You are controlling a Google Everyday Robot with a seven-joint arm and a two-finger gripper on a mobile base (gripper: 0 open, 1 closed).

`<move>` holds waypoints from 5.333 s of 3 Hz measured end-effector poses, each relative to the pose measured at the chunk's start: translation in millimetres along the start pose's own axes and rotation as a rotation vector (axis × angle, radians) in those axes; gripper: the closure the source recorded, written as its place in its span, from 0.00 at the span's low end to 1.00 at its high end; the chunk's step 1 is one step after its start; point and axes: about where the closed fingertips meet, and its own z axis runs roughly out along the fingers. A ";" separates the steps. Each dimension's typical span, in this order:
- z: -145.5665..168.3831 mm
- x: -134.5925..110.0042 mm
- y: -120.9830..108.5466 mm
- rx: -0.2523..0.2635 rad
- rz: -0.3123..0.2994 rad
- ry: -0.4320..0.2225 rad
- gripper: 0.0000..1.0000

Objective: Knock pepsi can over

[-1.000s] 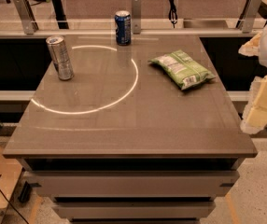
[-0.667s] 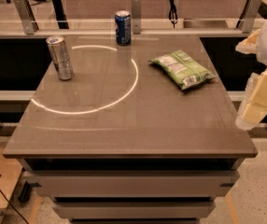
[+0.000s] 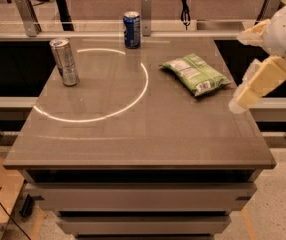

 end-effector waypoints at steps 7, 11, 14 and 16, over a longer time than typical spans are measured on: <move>92.3 -54.8 -116.4 0.197 0.243 -0.442 0.00; 164.6 -96.7 -176.5 0.246 0.285 -0.560 0.00; 234.7 -121.1 -227.8 0.243 0.358 -0.590 0.00; 253.6 -153.0 -240.6 0.275 0.382 -0.681 0.00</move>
Offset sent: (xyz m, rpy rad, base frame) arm 0.0016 0.0045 -0.0089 0.0577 0.0346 -0.0305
